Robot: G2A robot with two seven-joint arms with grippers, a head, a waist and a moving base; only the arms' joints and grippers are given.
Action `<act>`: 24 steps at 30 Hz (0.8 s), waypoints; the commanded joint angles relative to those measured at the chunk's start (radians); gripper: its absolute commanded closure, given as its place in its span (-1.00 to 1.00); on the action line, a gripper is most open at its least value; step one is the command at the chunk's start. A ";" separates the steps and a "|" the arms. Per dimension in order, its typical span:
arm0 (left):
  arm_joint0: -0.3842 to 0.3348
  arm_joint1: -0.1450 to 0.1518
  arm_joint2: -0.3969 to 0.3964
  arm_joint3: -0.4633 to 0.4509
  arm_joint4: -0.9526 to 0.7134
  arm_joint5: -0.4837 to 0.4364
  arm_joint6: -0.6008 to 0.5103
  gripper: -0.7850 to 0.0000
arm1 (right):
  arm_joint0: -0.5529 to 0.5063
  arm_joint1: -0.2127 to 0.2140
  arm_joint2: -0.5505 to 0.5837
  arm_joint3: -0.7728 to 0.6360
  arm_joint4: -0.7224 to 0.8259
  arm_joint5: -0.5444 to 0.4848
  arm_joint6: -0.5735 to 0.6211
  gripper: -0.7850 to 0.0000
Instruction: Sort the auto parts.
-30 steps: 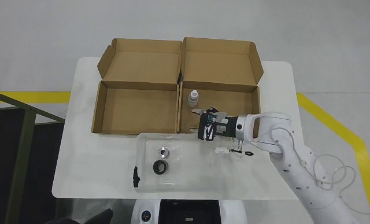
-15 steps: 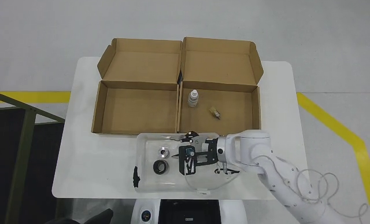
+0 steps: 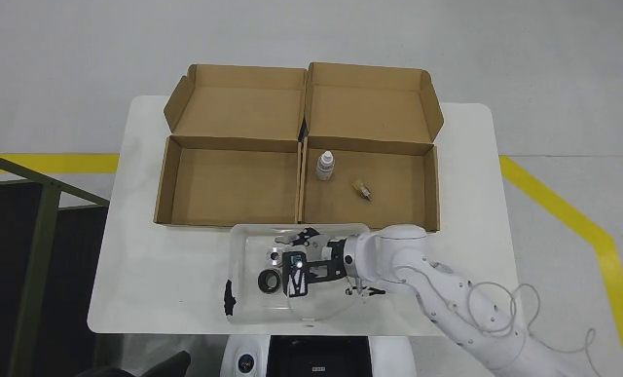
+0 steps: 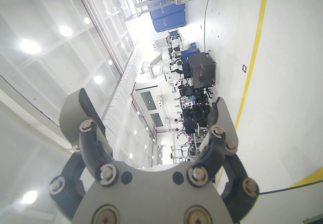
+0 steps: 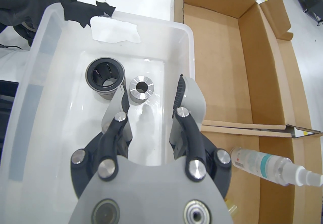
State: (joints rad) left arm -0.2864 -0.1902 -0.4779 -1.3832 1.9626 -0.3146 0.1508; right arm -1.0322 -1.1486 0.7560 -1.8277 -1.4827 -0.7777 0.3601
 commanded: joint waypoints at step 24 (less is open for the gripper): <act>0.000 0.000 0.000 0.000 0.000 0.000 0.000 -1.00 | 0.065 -0.052 -0.097 0.132 -0.009 0.037 0.049 0.17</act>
State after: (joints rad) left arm -0.2864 -0.1902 -0.4779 -1.3832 1.9626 -0.3146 0.1508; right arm -0.9706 -1.1980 0.6622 -1.7014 -1.4915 -0.7408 0.4084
